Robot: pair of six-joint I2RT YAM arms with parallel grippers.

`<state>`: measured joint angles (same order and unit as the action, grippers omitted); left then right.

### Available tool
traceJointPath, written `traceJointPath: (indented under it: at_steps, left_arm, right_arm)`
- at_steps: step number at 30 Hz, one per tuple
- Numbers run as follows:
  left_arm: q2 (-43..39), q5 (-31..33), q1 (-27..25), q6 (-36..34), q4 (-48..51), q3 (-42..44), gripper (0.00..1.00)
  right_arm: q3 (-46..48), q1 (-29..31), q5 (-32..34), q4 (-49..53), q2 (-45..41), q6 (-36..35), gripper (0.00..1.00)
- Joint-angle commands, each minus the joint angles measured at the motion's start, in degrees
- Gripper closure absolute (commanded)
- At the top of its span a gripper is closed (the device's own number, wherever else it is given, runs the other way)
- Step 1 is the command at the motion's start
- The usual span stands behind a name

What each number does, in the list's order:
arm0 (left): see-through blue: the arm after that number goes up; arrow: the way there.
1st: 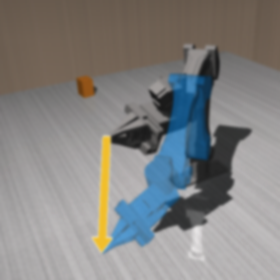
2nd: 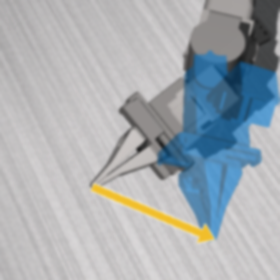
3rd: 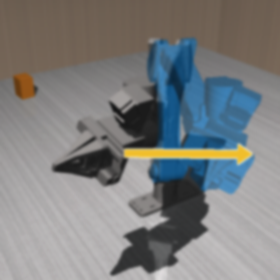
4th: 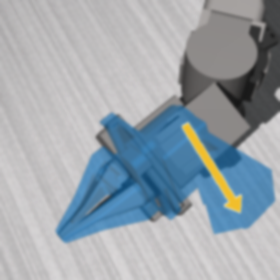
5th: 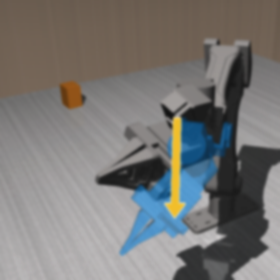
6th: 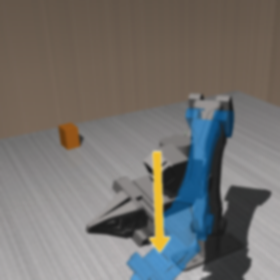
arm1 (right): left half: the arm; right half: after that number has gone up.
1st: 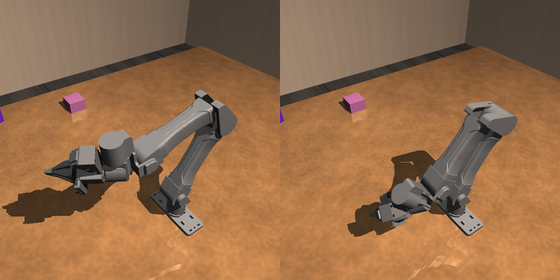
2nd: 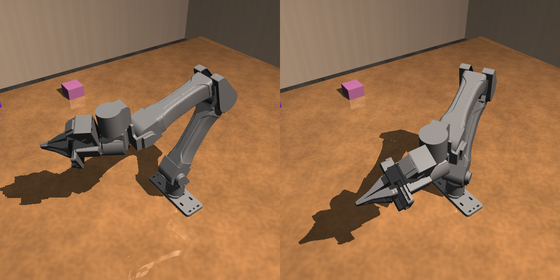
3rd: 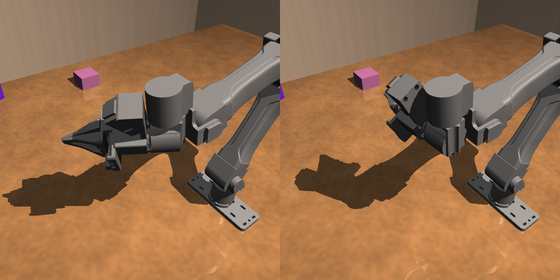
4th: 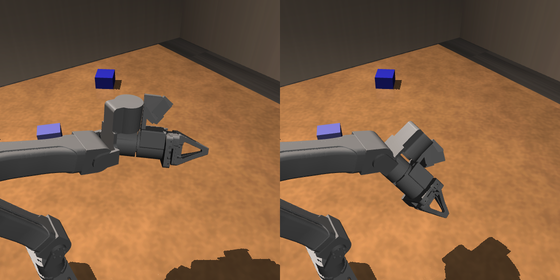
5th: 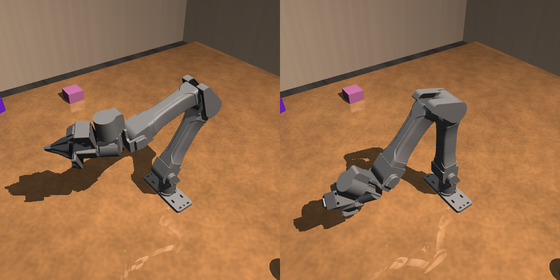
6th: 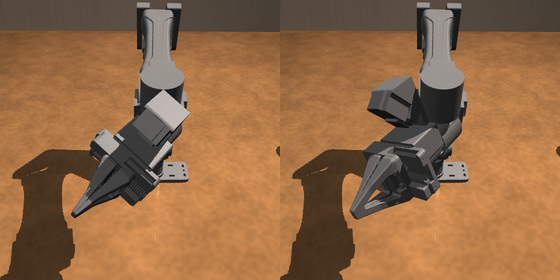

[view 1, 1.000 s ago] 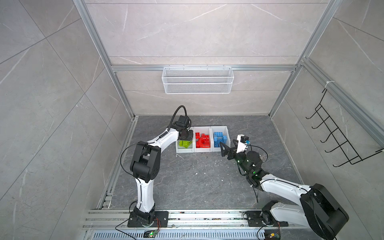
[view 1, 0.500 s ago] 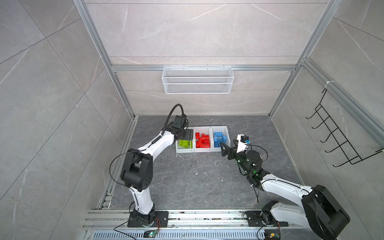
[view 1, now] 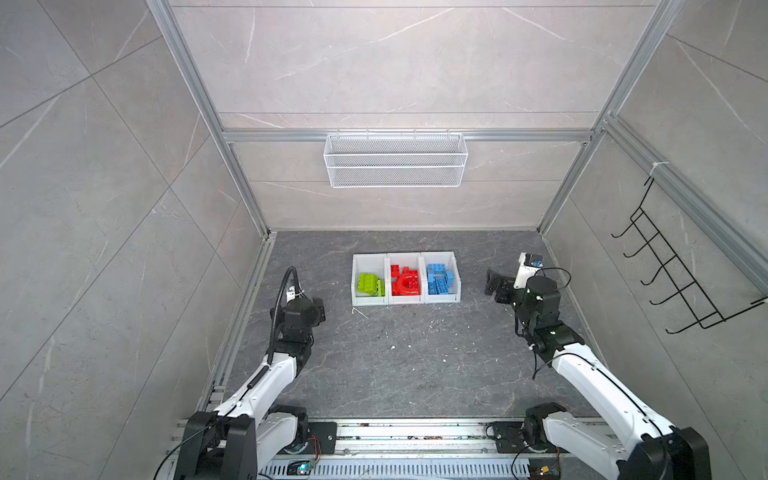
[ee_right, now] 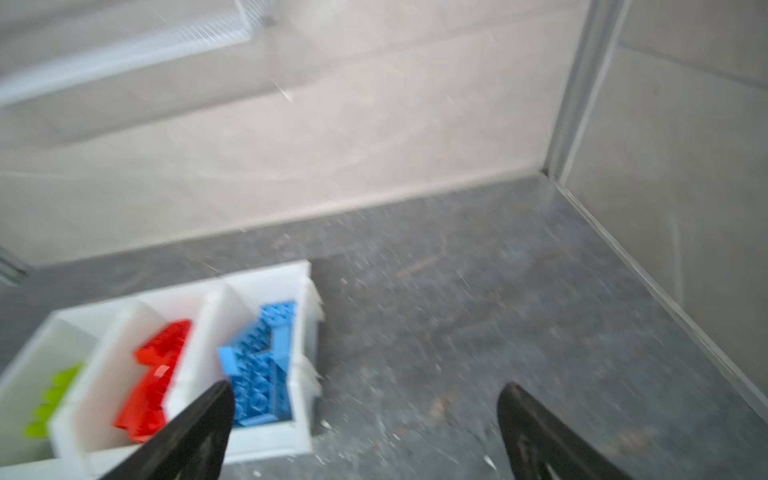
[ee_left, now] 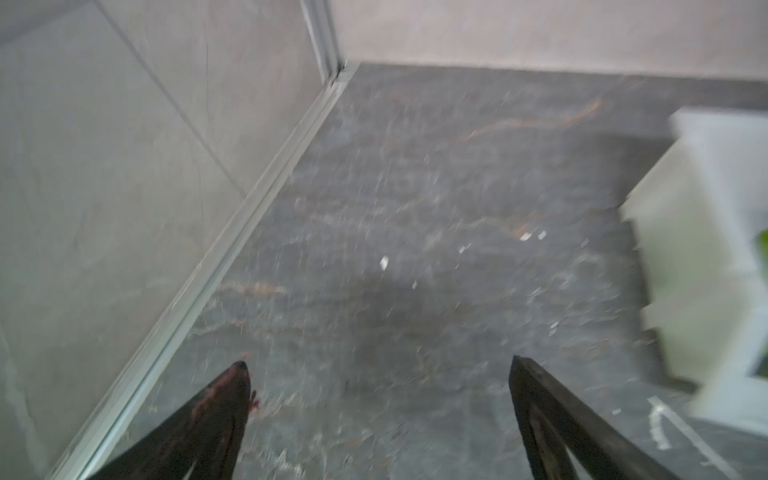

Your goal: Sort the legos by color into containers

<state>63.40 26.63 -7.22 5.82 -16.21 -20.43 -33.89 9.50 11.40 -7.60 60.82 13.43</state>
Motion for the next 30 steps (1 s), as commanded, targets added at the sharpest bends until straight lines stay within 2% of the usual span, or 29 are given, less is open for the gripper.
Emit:
traceJointPath:
  at_steps: [1,5,8,11,13,14,15,16,17,20,22,30]
  left_arm:
    - [2.9,-1.0,1.4,-2.4,-16.1,0.7,0.01]
    - [9.8,-5.3,4.0,-3.8,-27.6,3.5,0.01]
    - [15.3,-12.0,6.6,-4.7,-35.8,5.1,0.01]
    - [23.0,-18.5,9.0,-4.8,-37.8,2.1,0.01]
    - [22.2,-20.2,9.5,-4.6,-31.4,-0.3,0.00]
    - [22.4,-20.4,9.8,-4.6,-31.5,-0.4,0.00]
    - [22.8,-20.2,9.8,-4.6,-32.6,-0.2,0.00]
    - [22.4,-20.3,9.8,-4.5,-31.5,-0.4,0.00]
    - [22.5,-20.3,9.8,-4.6,-31.5,-0.4,0.00]
    - [22.5,-20.3,9.7,-4.5,-31.8,-0.4,0.00]
    - [22.4,-20.3,9.8,-4.5,-31.4,-0.4,0.00]
    - [22.4,-20.3,9.8,-4.6,-31.6,-0.3,0.00]
  right_arm:
    - [4.1,-1.8,3.5,-3.3,4.6,-2.2,0.00]
    - [11.9,-2.1,3.4,-24.5,9.7,-6.5,0.00]
    - [17.7,-2.0,4.4,-43.1,15.4,-11.3,0.00]
    - [21.4,-2.3,2.5,-54.6,21.4,-11.9,0.00]
    - [20.0,-2.4,-0.8,-59.6,27.9,-14.1,0.00]
    - [18.8,-1.8,-0.2,-57.6,27.7,-14.7,0.00]
    - [17.8,-1.8,-0.1,-50.6,25.5,-13.8,0.00]
    - [17.1,-2.0,0.4,-49.5,25.2,-13.3,0.00]
    - [16.6,-2.1,0.5,-51.8,27.1,-13.1,0.00]
    - [15.8,-2.8,-0.2,-47.8,25.9,-12.4,0.00]
    - [16.2,-2.8,-0.4,-50.4,26.8,-12.6,0.00]
    - [15.6,-3.3,-1.0,-48.4,26.6,-12.2,0.00]
